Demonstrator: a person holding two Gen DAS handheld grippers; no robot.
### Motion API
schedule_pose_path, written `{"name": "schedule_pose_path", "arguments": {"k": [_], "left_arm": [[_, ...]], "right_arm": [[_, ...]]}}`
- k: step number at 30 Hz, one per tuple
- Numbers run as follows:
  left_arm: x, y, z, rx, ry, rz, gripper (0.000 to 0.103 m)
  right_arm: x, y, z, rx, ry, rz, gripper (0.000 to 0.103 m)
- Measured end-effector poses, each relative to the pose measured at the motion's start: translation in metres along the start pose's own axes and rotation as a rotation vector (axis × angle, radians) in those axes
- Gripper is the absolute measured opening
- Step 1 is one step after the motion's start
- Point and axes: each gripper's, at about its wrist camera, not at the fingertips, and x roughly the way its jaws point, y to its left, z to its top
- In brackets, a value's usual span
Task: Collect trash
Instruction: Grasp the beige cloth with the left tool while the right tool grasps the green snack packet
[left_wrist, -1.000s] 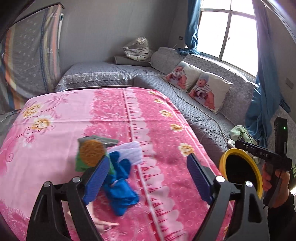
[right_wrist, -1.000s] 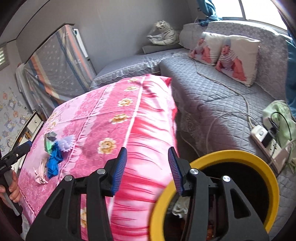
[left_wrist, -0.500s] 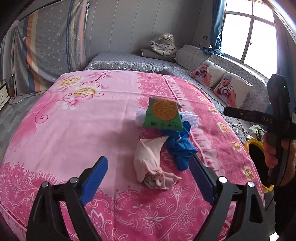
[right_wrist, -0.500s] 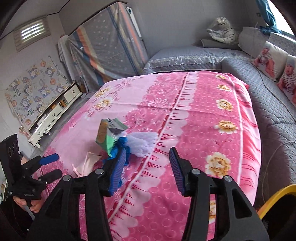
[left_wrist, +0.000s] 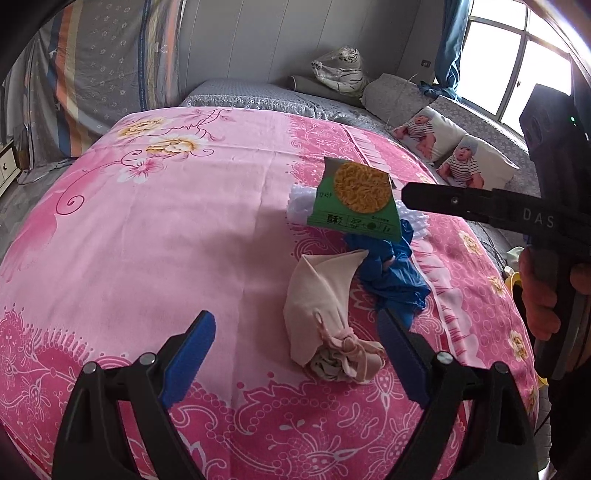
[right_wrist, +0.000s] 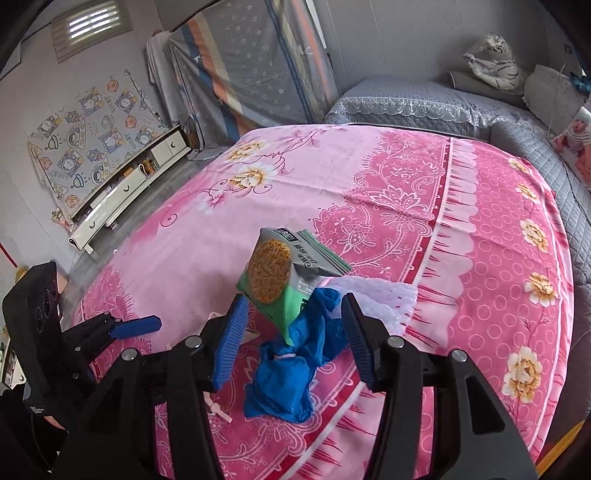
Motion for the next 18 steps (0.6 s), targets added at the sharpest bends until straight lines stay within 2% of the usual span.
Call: {"name": "schedule_pose_path", "arguments": {"k": [8,10,12,13,16,18], "left_arm": [[0.018,-0.004,0.004,0.019,0.046,-0.011,0.083],[0.024,-0.004,0.005,0.016,0.067,-0.007,0.076],[0.029,-0.003,0.006,0.012,0.08,0.002,0.066],[0.03,-0.001,0.007,0.005,0.079,-0.002,0.064],[0.031,0.003,0.009,-0.013,0.077,-0.022,0.052],[0.032,0.0,0.009,-0.004,0.084,-0.031,0.039]], "right_arm": [[0.034,0.004,0.012,0.003,0.054,0.034,0.05],[0.04,0.004,0.013,0.004,0.062,0.035,0.049],[0.045,0.003,0.013,0.007,0.07,0.039,0.042],[0.047,0.003,0.013,0.009,0.072,0.042,0.042],[0.05,0.002,0.014,0.011,0.073,0.05,0.036],[0.051,0.001,0.013,0.011,0.072,0.048,0.028]]}}
